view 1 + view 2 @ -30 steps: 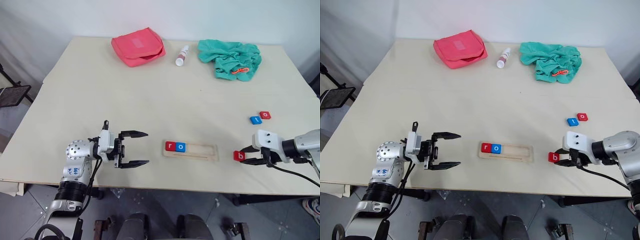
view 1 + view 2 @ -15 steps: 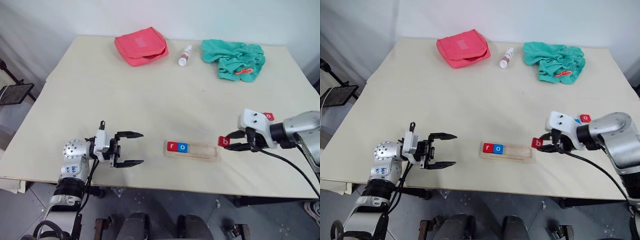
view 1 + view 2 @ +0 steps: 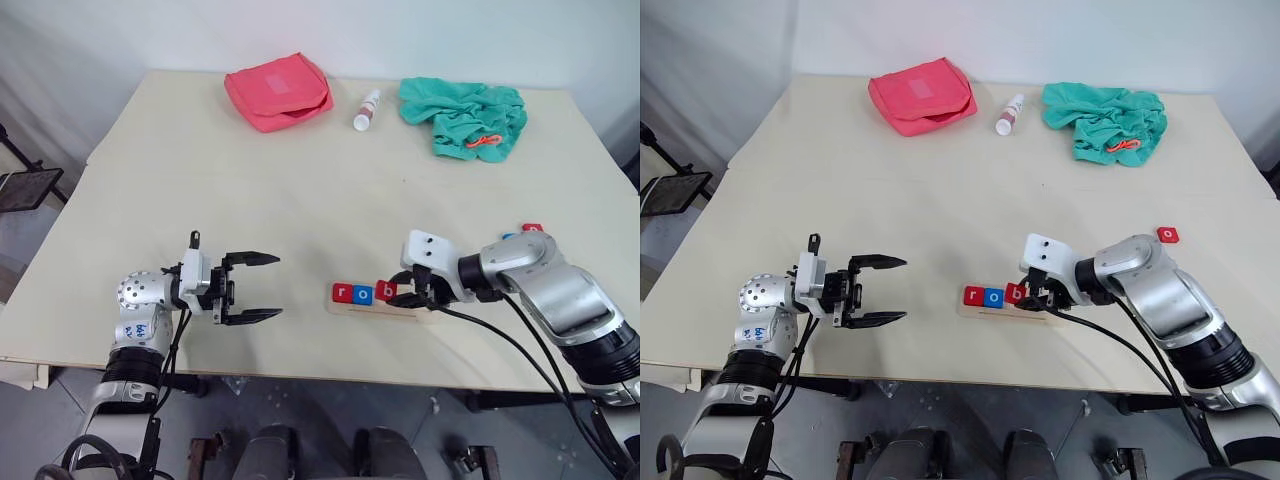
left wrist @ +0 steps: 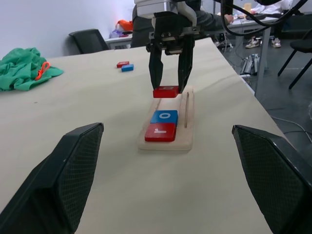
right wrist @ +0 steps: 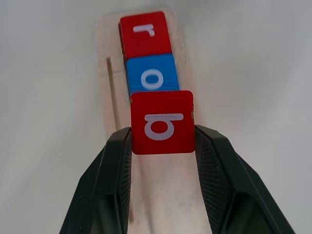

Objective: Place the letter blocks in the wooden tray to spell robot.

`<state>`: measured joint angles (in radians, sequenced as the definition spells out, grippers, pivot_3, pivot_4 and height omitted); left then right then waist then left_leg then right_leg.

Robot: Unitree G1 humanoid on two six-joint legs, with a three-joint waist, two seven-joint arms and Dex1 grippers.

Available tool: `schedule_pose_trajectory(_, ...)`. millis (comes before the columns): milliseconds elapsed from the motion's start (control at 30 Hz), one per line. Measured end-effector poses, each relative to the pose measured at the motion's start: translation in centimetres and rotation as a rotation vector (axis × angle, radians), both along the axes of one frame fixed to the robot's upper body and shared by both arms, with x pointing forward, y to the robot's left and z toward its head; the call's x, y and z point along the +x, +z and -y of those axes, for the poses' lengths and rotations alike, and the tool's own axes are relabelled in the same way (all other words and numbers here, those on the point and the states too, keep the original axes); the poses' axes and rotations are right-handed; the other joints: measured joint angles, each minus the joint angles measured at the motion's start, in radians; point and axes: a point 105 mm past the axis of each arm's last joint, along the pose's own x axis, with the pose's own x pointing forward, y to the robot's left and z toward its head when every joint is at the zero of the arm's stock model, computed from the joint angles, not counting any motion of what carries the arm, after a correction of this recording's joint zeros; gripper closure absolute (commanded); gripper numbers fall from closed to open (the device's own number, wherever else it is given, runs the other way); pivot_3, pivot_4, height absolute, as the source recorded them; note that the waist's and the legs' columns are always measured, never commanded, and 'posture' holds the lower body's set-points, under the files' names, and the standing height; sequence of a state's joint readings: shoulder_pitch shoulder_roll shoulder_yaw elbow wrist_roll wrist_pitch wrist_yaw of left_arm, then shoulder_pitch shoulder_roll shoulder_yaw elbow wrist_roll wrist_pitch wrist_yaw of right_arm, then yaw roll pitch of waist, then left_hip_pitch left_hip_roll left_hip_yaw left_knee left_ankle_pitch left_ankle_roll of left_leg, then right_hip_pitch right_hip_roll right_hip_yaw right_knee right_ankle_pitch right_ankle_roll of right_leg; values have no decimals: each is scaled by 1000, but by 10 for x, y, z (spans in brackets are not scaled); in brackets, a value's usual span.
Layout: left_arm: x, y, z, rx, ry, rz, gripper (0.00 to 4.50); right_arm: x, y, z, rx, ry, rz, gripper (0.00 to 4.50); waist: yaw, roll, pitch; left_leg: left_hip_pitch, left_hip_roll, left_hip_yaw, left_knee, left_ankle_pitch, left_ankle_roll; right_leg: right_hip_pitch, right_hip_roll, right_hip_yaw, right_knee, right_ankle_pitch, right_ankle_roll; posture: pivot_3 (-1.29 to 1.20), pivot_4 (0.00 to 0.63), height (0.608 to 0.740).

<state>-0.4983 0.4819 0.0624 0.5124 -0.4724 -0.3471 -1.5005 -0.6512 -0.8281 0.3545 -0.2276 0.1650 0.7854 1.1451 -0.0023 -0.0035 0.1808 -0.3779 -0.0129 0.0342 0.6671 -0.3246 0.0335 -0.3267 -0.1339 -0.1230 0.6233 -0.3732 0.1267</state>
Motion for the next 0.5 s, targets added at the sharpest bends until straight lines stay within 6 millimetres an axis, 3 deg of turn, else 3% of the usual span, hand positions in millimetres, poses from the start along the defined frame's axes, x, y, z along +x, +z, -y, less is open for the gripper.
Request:
schedule_pose_trajectory(467, -9, -2, 1, 10, -12, 16, 0, 1, -11, 1, -61, 32, -15, 3033, 0, 0, 0, 0, 0, 0, 0, 0, 0, 0, 0, 0, 0, 0, 0, 0, 150, 740)
schedule_pose_trajectory(500, -9, -2, 1, 10, -12, 15, 0, 1, -11, 2, -63, 31, -15, 2683, 0, 0, 0, 0, 0, 0, 0, 0, 0, 0, 0, 0, 0, 0, 0, 0, 150, 740)
